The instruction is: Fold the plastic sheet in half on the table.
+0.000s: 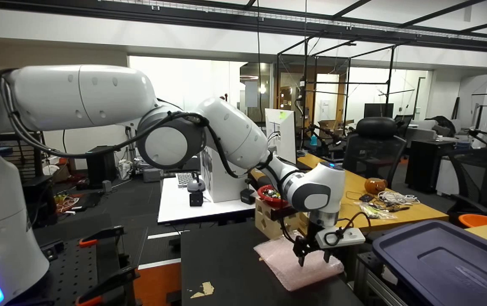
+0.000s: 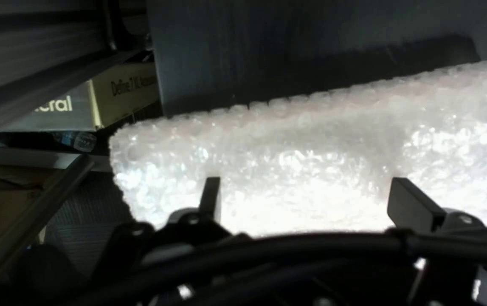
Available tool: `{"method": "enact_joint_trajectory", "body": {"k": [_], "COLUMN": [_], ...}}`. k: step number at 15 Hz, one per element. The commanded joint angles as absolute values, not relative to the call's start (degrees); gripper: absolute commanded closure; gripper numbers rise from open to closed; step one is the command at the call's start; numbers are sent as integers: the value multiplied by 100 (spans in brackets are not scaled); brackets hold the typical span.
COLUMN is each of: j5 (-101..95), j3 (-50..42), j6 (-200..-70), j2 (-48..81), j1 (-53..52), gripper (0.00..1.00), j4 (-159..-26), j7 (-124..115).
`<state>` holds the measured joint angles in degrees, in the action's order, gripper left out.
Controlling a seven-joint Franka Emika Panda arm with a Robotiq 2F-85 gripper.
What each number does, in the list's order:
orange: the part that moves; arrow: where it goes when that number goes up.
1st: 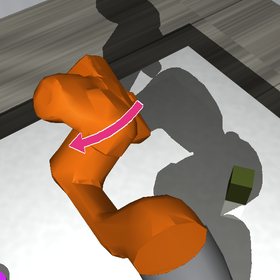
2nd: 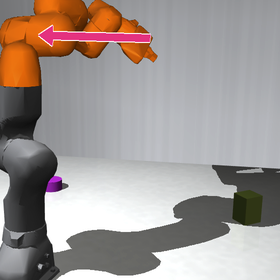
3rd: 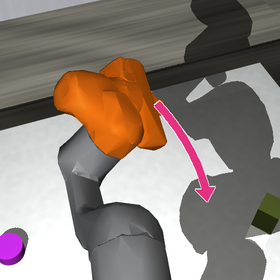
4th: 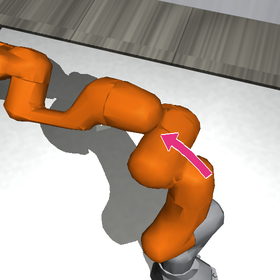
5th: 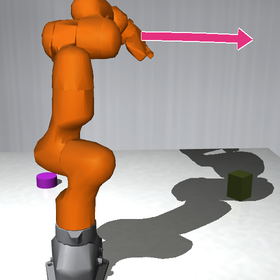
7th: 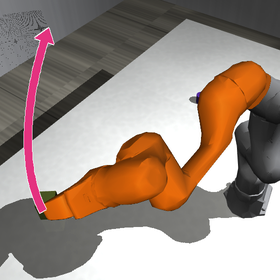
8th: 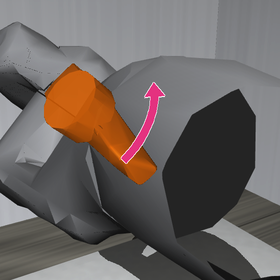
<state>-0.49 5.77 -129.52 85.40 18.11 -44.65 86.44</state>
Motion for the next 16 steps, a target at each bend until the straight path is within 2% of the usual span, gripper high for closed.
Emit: {"method": "enact_joint_trajectory", "body": {"k": [1,9,16], "j5": [-8,-59,-172], "j3": [410,270,-327], "j6": [-13345,-13723,-13527], "j2": [8546,8547,8481], "j1": [1814,1875,2129], "gripper": [0,0,0], "j4": [-4906,-5499,-5966], "j7": [8718,8611,7819]}}
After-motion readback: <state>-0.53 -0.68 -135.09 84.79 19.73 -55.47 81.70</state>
